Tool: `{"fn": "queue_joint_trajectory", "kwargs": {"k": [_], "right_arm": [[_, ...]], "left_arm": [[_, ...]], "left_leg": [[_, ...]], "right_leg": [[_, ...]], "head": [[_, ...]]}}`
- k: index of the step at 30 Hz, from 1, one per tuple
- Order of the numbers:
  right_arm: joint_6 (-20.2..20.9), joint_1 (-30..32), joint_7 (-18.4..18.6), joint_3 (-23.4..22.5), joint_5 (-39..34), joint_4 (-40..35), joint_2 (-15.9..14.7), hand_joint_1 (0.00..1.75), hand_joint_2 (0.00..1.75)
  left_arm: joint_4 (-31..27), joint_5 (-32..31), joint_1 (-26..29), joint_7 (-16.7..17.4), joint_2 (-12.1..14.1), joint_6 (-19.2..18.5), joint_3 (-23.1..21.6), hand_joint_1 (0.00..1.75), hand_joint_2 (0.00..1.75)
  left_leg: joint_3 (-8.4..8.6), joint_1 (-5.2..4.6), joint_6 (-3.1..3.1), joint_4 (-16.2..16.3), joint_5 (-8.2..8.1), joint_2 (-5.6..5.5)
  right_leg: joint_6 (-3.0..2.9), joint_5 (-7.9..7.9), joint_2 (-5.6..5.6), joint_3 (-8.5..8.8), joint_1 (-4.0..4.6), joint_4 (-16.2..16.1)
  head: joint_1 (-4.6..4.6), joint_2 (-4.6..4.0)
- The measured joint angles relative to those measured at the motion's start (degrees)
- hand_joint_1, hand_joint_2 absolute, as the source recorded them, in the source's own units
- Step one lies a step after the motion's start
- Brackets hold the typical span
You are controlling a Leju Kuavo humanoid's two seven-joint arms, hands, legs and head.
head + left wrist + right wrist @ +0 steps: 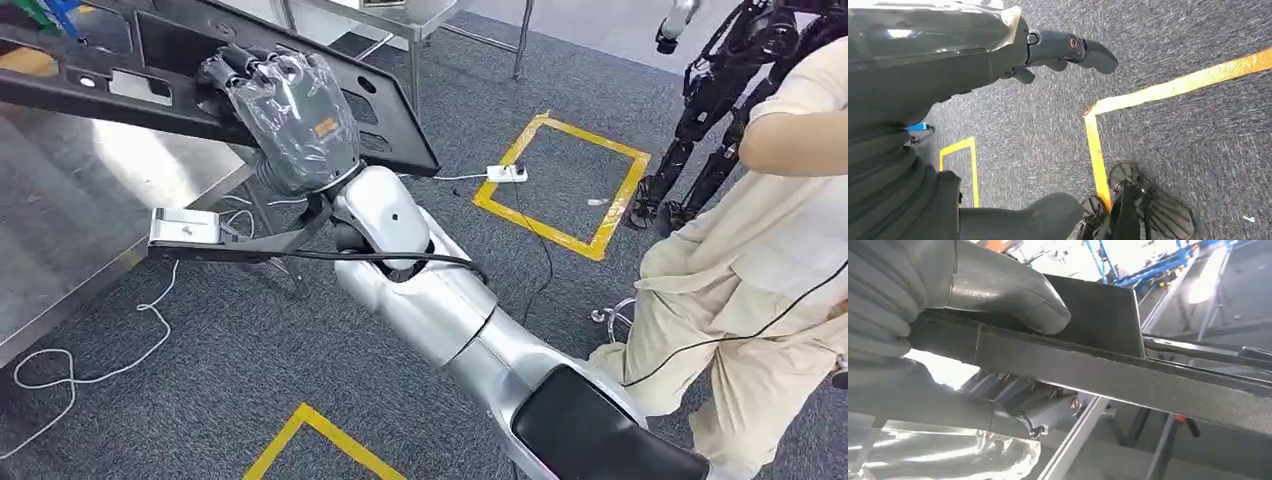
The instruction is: Take the parts from the cabinet and place them on the table.
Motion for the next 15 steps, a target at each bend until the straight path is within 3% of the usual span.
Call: {"fn": "queue_joint_trajectory", "kwargs": {"k": [3,4,5,6,8,9,10,11,12,13,14,15], "right_arm": [[0.00,-0.14,0.15,-0.07,-0.09,0.09,0.00,1.75,1.75],[0.00,-0.17,0.20,-0.13,0.07,0.13,-0.07,1.75,1.75],[0.00,-0.38,0.31,-0.20,0.22,0.15,-0.11,1.75,1.75],[-0.02,-0.41,0.31,-0.28,0.37,0.22,-0.42,1.75,1.75],[-0.02,-0.05,0.50,-0.35,0.68,0.61,-1.12,1.75,1.75],[-0.02,0.18,0.59,-0.33,0.68,0.85,-1.38,1.75,1.75],[-0.02,0.22,0.72,-0.33,0.68,1.05,-1.53,1.75,1.75],[-0.02,0.20,0.74,-0.33,0.72,1.16,-1.57,1.75,1.75],[-0.02,0.14,0.79,-0.33,0.74,1.18,-1.57,1.75,1.75],[-0.02,-0.06,0.81,-0.33,0.72,1.23,-1.55,1.75,1.75],[-0.02,-0.17,0.83,-0.33,0.70,1.46,-1.68,1.75,1.75],[-0.04,-0.36,0.79,-0.24,0.81,1.53,-1.70,1.75,1.75]], "left_arm": [[0.00,-0.59,0.05,-0.13,0.00,-0.20,-0.02,0.00,1.75],[0.00,-0.77,0.09,-0.15,-0.18,-0.22,-0.07,0.00,1.75],[-0.02,-0.98,0.03,-0.15,-0.22,-0.22,-0.13,0.00,1.75],[-0.02,-1.20,-0.04,-0.18,-0.17,-0.24,-0.24,0.00,1.75],[-0.02,-1.75,-0.16,-0.18,-0.15,-0.28,-0.63,0.00,1.75],[-0.02,-1.84,-0.13,-0.15,-0.15,-0.28,-0.77,0.00,1.75],[-0.02,-1.99,-0.07,-0.11,-0.15,-0.35,-0.92,0.00,1.75],[-0.02,-2.08,-0.02,-0.09,-0.24,-0.35,-1.05,0.00,1.75],[-0.02,-2.27,-0.03,-0.02,-0.26,-0.37,-1.18,0.00,1.75],[-0.02,-2.36,-0.04,0.02,-0.28,-0.46,-1.33,0.00,1.75],[-0.02,-2.42,-0.03,0.06,-0.22,-0.50,-1.44,0.00,1.75],[-0.02,-2.49,-0.05,0.15,-0.17,-0.50,-1.48,0.00,1.75]], "left_leg": [[0.19,-0.21,1.15,-0.61,0.25,-1.74],[0.74,0.37,1.51,-1.14,0.73,-2.25],[0.76,0.36,1.82,-1.23,0.88,-2.74],[0.73,0.38,2.03,-1.22,0.94,-3.24],[0.66,0.38,2.04,-1.18,0.94,-4.96],[0.68,0.38,2.04,-1.17,0.93,-5.71],[0.70,0.38,2.02,-1.12,0.92,-6.50],[0.75,0.40,1.98,-1.07,0.90,-7.34],[0.83,0.45,1.86,-0.96,0.83,-8.14],[0.77,0.52,1.61,-0.75,0.67,-8.82],[0.53,0.39,1.28,-0.46,0.52,-9.23],[0.26,0.25,0.92,-0.29,0.35,-9.88]], "right_leg": [[0.91,-0.28,-1.54,0.73,0.10,-0.35],[1.19,-0.76,0.65,-0.06,-0.08,0.63],[0.98,-2.13,2.85,-0.74,-0.23,2.91],[0.64,-3.93,3.92,-2.55,-0.38,6.88],[0.48,-7.38,4.49,-7.56,-0.52,16.60],[0.80,-7.56,4.57,-8.81,-0.56,18.56],[1.31,-6.64,4.63,-8.65,-0.63,17.49],[1.94,-4.64,4.72,-6.97,-0.74,13.66],[2.51,-2.13,5.07,-4.36,-0.91,7.92],[2.90,0.05,6.24,-1.92,-1.24,2.46],[2.60,0.50,7.84,-1.43,-1.45,0.60],[2.12,0.77,7.20,-0.84,-1.39,0.14]], "head": [[-0.05,0.00],[0.04,0.00],[0.00,-0.02],[0.17,0.00],[0.19,0.00],[0.17,0.00],[0.19,0.00],[0.17,0.00],[0.19,0.00],[0.17,0.00],[0.17,0.00],[0.22,0.00]]}}
